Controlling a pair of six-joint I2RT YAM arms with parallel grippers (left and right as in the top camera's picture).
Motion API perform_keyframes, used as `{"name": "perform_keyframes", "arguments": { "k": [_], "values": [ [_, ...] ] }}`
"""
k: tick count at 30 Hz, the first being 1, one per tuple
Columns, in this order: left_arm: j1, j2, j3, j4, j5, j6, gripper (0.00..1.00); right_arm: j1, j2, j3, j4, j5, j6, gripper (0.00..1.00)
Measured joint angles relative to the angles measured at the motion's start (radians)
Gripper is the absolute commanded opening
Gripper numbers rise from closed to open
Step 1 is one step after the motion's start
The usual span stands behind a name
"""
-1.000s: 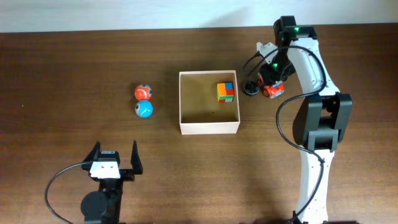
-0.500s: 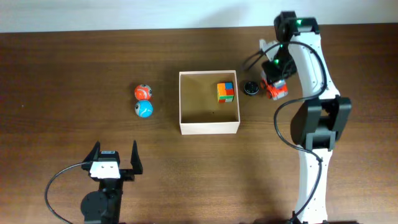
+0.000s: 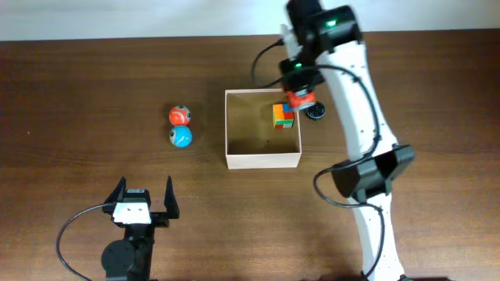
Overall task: Pack container
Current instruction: 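Carry the truck with the right gripper into the box and release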
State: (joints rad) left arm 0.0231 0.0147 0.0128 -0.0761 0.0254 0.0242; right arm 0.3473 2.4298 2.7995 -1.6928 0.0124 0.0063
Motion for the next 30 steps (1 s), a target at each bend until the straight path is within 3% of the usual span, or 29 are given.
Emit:
{"name": "perform_keyframes", "arguments": {
  "k": [12,16,25,30],
  "values": [
    [0.0,0.0,0.0,0.0,0.0,0.0,0.99,0.135,0.0,-0.111,0.002,-0.04,0.201,0.31],
    [0.0,0.0,0.0,0.0,0.0,0.0,0.99,0.136,0.0,-0.156,0.02,-0.039,0.217,0.45],
    [0.0,0.0,0.0,0.0,0.0,0.0,0.99,0.13,0.0,-0.182,0.081,-0.04,0.229,0.61],
    [0.0,0.0,0.0,0.0,0.0,0.0,0.99,0.095,0.0,-0.179,0.077,-0.042,0.218,0.78]
  ]
}}
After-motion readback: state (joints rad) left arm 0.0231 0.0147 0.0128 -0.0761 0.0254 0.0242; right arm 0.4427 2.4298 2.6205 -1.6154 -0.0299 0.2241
